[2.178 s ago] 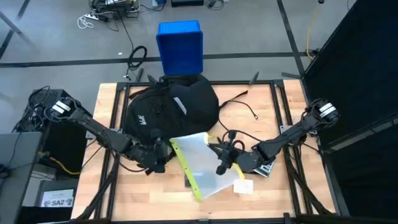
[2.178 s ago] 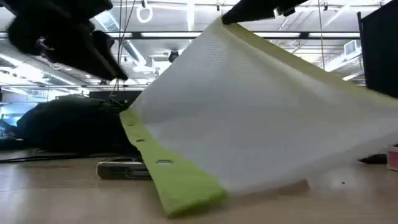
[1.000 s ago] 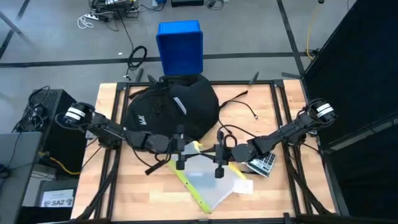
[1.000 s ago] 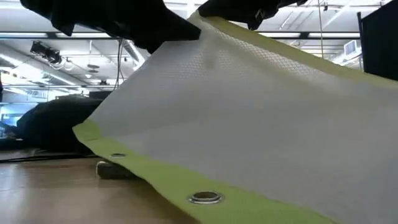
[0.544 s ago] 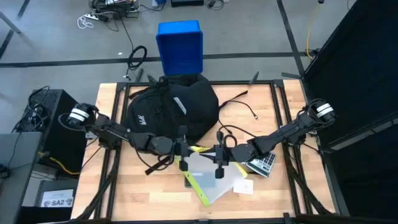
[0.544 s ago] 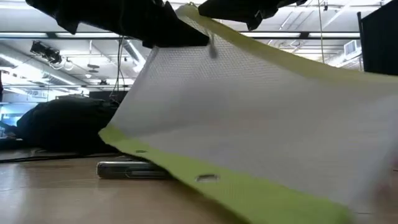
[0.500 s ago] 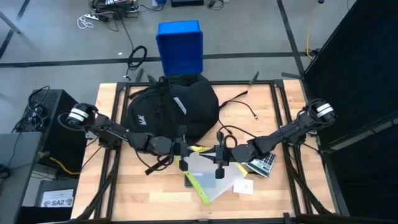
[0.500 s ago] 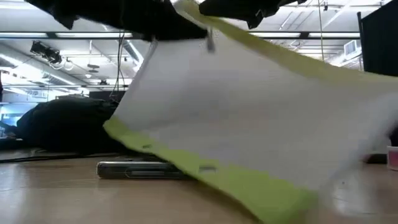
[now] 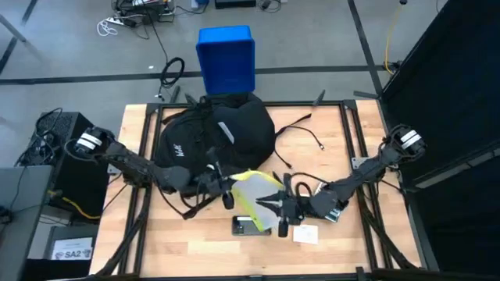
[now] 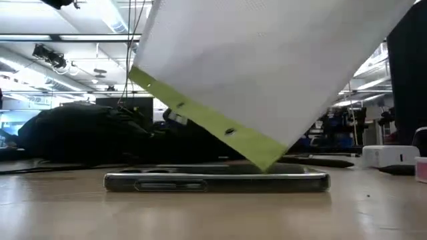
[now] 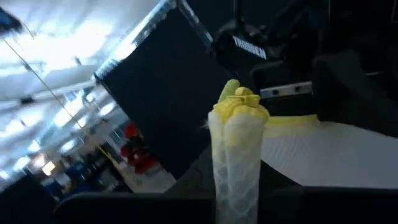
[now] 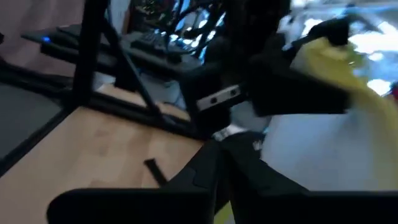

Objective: Unpack backpack
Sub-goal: Prepare the zip bag, then put the game card into the zip bag

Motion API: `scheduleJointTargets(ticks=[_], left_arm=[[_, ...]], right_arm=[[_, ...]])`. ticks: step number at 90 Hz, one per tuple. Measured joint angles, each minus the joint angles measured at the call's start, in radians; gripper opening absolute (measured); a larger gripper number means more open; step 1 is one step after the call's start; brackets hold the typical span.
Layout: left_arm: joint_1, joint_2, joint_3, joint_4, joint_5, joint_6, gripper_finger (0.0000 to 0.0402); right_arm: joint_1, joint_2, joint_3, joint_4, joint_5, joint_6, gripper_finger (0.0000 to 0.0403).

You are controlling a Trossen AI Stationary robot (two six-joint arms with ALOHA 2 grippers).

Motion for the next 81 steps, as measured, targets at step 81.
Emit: scheduleJointTargets(ticks=[81], left_arm=[[-0.259, -0.022, -0.001, -0.496, -0.3, -0.264, 0.0]], right_arm=[[0.148, -0.001, 0.0, 0.09, 0.442, -0.214, 0.0017]])
